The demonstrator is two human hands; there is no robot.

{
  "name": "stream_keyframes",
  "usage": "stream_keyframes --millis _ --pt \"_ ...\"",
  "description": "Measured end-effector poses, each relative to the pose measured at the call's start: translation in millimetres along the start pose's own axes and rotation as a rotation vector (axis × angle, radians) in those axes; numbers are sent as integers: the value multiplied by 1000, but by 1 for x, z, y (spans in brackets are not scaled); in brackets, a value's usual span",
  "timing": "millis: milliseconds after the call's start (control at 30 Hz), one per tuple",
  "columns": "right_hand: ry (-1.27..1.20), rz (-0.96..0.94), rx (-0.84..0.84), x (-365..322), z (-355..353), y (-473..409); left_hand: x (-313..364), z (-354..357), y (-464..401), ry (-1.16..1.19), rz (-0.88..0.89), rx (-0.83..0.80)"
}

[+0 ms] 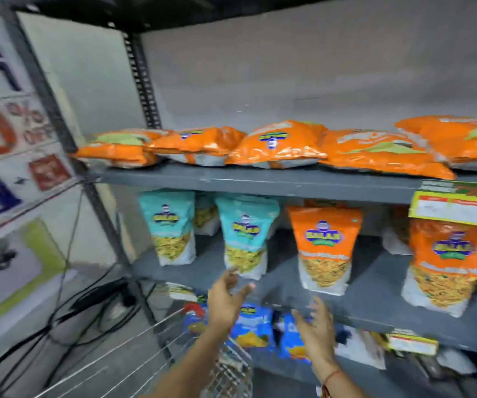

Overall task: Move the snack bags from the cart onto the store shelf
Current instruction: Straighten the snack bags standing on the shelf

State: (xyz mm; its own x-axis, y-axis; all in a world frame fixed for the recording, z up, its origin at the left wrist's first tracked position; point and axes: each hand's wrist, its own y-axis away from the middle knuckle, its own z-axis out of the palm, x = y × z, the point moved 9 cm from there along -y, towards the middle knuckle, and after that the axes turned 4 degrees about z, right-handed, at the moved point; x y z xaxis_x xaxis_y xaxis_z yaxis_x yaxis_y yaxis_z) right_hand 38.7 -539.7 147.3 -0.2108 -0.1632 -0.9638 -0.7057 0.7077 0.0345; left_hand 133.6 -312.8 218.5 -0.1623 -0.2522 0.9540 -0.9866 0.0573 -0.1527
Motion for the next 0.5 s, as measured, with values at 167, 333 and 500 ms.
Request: stream_keyframes --millis 167,333,500 --pt "-4 -122 -273 -57 119 43 -17 -121 -39 -65 -5 159" --pt "16 -152 -490 -84 217 38 -60 -181 -83 -47 -66 258" --pt "108 -59 -599 -74 308 -7 -125 -201 -135 -62 -153 236"
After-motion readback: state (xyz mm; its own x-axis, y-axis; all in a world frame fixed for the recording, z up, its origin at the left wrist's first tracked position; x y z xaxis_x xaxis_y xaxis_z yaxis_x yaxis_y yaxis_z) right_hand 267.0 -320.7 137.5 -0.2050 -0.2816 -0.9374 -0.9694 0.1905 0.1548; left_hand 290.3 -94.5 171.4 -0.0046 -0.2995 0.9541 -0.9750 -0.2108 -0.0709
